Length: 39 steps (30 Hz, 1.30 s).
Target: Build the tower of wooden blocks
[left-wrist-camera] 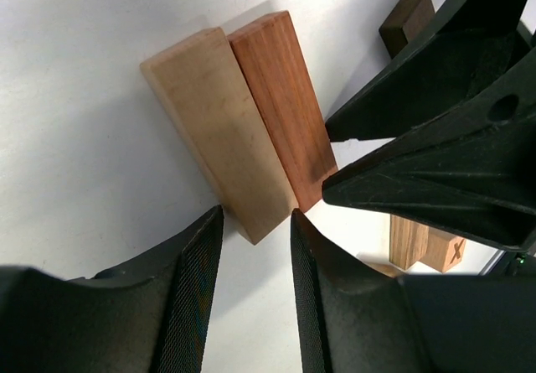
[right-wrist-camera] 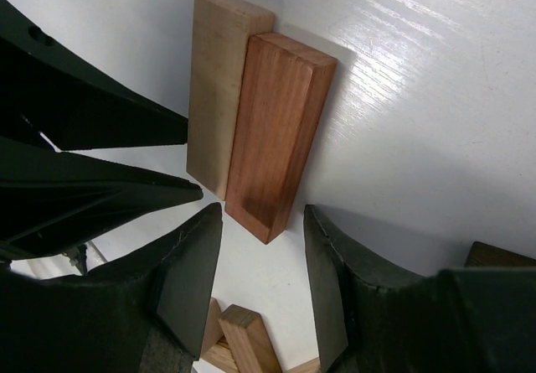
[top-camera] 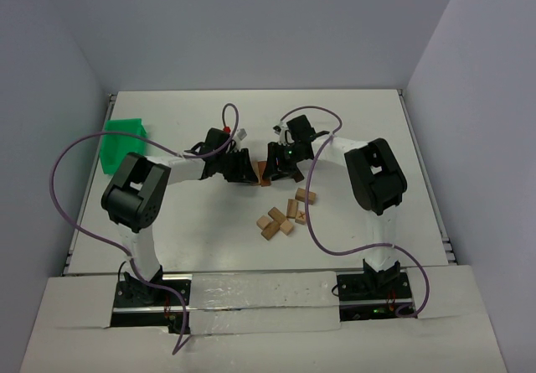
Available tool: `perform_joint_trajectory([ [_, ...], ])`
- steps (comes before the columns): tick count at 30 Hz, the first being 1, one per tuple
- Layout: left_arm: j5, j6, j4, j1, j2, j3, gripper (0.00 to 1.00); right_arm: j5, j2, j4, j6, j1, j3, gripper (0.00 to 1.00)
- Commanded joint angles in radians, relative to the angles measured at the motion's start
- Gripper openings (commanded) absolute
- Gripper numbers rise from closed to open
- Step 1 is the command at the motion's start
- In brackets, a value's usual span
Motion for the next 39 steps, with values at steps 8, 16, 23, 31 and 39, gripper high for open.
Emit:
perform_joint_trajectory([
  [8, 0.059, 0.062, -0.110, 0.096, -0.075, -0.022, 0.47, 0.110, -0.039, -0.049, -0.094, 0.004, -0.093, 0.70],
  [16, 0.139, 0.190, -0.158, 0.159, -0.193, 0.021, 0.55, 0.137, -0.148, -0.029, -0.166, -0.001, -0.167, 0.88],
  [23, 0.170, 0.263, -0.230, 0.177, -0.108, 0.186, 0.65, 0.129, -0.132, -0.030, -0.107, -0.049, -0.162, 0.86],
  [31, 0.181, 0.231, -0.220, 0.178, 0.059, 0.350, 0.36, 0.132, -0.107, -0.017, -0.064, -0.103, -0.163, 0.81],
  [39, 0.127, 0.234, -0.289, 0.176, 0.208, 0.522, 0.24, 0.169, -0.085, -0.023, -0.047, -0.125, -0.129, 0.78],
])
